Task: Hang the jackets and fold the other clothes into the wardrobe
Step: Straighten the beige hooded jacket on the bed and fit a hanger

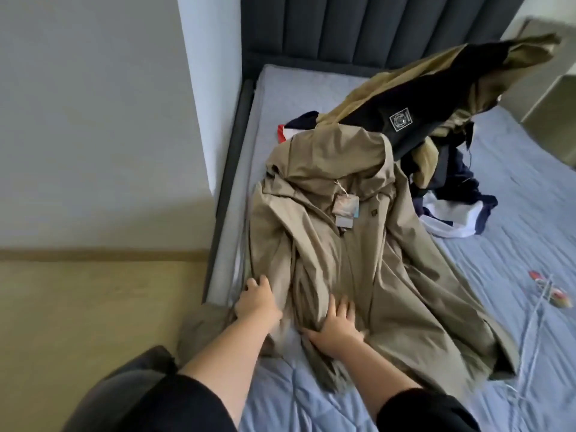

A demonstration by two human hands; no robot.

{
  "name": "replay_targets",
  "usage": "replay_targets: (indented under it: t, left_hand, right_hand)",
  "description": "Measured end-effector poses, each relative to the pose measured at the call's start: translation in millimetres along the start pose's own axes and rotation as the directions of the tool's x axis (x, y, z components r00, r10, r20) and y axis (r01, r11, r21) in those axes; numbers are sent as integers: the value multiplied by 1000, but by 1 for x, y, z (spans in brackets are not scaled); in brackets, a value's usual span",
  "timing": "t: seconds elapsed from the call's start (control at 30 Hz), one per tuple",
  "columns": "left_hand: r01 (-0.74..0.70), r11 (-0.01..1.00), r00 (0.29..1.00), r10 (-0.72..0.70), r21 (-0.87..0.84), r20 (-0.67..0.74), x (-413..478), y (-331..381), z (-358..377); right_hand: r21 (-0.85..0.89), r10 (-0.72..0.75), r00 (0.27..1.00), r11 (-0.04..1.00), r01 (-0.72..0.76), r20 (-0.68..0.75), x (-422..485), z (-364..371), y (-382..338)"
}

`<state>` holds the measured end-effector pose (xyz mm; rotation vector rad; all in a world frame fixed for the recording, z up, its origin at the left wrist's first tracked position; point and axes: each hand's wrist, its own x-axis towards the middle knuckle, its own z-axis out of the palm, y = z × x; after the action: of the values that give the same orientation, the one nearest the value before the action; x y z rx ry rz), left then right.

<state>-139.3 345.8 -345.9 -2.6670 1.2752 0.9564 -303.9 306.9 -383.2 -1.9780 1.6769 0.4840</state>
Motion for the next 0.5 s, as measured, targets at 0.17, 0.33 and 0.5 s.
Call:
replay_targets:
  t: [0.17,0.33,0.5]
  left_hand:
    - [-48,996,985,35,-73,-169,-5,-19,14]
    - [-47,702,900,-280,-711,-335,13,-34,-13]
    - [-438,474,605,-474,-764,-640,20,-43,-64]
  right_hand:
    - [-89,11,999,996,-7,35,16,5,-1]
    - [-50,49,997,998,-46,52,26,5,-2]
    - [-36,19,999,999,-20,-28,32,13,4]
